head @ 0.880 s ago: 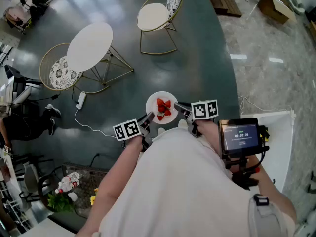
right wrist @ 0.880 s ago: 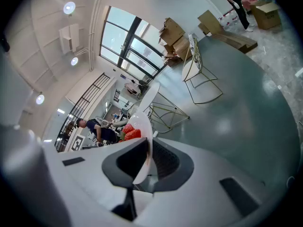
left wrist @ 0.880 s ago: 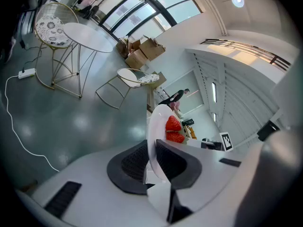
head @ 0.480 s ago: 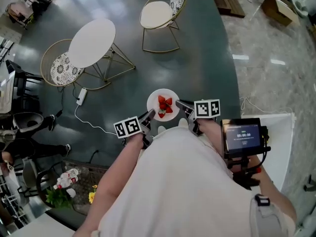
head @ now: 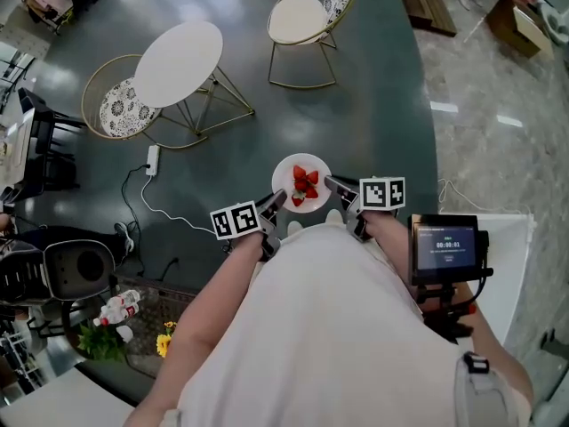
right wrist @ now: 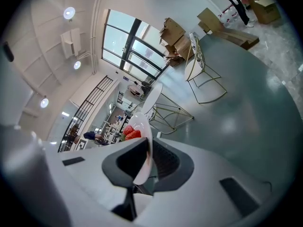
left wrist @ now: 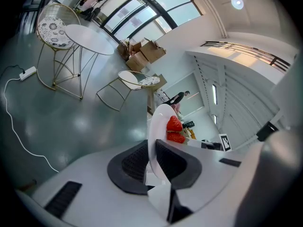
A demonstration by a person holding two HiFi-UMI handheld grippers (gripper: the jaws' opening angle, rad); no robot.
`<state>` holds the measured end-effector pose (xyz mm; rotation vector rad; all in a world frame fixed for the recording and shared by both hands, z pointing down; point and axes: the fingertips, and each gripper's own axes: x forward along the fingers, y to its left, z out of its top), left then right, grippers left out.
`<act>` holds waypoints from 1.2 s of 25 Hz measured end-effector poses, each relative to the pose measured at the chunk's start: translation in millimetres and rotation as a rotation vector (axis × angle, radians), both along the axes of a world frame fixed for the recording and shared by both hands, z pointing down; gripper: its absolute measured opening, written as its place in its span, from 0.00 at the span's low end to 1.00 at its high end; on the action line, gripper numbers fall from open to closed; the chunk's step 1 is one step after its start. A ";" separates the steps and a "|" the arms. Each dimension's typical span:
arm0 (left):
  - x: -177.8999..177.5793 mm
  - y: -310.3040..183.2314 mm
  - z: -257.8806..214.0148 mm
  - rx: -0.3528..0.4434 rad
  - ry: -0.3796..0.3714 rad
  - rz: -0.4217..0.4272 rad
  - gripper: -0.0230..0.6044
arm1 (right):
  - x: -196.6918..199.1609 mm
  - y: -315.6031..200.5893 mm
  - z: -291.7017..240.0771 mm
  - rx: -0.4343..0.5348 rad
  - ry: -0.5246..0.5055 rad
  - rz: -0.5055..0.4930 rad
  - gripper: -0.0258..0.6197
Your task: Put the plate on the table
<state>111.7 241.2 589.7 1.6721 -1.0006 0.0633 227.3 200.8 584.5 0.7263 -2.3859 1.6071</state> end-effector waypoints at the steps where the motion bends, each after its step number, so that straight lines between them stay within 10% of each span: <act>1: 0.1 0.4 0.5 -0.001 0.000 0.000 0.09 | 0.1 0.2 0.5 0.000 0.002 -0.001 0.10; 30: -0.5 9.4 7.3 -0.007 0.011 -0.029 0.09 | -1.9 6.2 7.2 -0.018 0.010 -0.029 0.09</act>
